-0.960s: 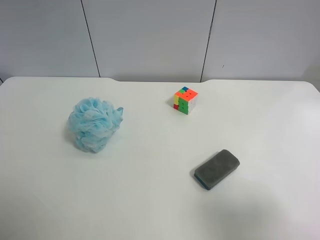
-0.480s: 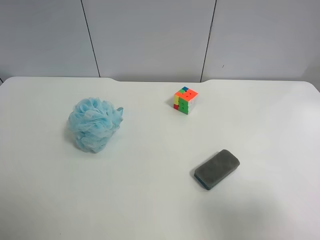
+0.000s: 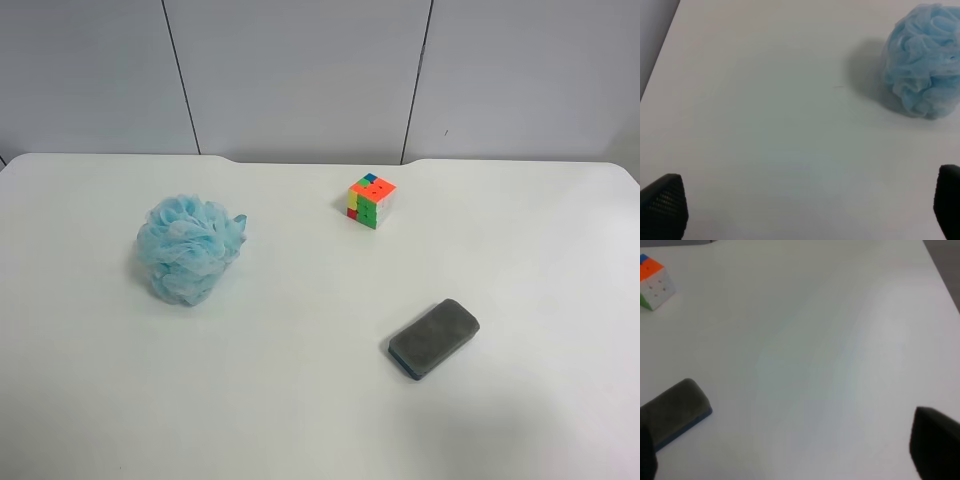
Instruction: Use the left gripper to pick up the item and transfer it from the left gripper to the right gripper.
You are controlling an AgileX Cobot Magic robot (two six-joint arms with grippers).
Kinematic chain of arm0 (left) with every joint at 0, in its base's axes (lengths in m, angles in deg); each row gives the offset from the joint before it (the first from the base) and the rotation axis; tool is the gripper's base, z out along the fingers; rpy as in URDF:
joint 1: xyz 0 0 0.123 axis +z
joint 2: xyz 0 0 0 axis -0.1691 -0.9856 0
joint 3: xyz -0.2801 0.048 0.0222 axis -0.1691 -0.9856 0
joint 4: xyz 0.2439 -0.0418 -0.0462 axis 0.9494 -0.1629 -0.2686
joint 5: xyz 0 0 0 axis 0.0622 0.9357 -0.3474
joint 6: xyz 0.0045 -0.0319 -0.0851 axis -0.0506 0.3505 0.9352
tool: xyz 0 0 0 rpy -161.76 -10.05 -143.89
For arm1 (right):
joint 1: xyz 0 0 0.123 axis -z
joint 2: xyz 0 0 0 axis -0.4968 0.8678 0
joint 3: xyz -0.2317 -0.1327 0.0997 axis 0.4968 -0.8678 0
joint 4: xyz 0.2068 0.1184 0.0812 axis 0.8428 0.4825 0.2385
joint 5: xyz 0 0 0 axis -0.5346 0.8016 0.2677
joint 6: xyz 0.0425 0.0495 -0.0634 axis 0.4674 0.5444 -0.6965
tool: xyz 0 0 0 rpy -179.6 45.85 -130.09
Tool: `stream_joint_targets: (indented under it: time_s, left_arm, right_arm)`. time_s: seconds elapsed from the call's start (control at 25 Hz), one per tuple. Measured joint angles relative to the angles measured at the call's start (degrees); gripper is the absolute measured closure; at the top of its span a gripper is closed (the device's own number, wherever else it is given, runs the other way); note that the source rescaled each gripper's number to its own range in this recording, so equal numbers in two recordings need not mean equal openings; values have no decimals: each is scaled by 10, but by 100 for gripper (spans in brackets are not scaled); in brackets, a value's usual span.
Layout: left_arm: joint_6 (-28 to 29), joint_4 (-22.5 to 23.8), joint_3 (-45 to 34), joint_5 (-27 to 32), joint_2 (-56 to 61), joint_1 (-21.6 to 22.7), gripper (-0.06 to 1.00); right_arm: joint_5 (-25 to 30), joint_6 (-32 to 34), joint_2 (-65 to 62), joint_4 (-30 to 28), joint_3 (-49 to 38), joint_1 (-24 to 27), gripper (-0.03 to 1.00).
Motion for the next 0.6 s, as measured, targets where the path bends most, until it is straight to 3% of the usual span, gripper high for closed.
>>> stream_joint_targets:
  time_s: [0.24, 0.6]
  left_arm:
    - [0, -15, 33, 21, -50, 0, -5]
    - [-30, -21, 153, 57, -311, -5, -5]
  right_arm:
    - [0, 0, 0, 0, 0, 0, -3]
    - [0, 0, 0, 0, 0, 0, -3]
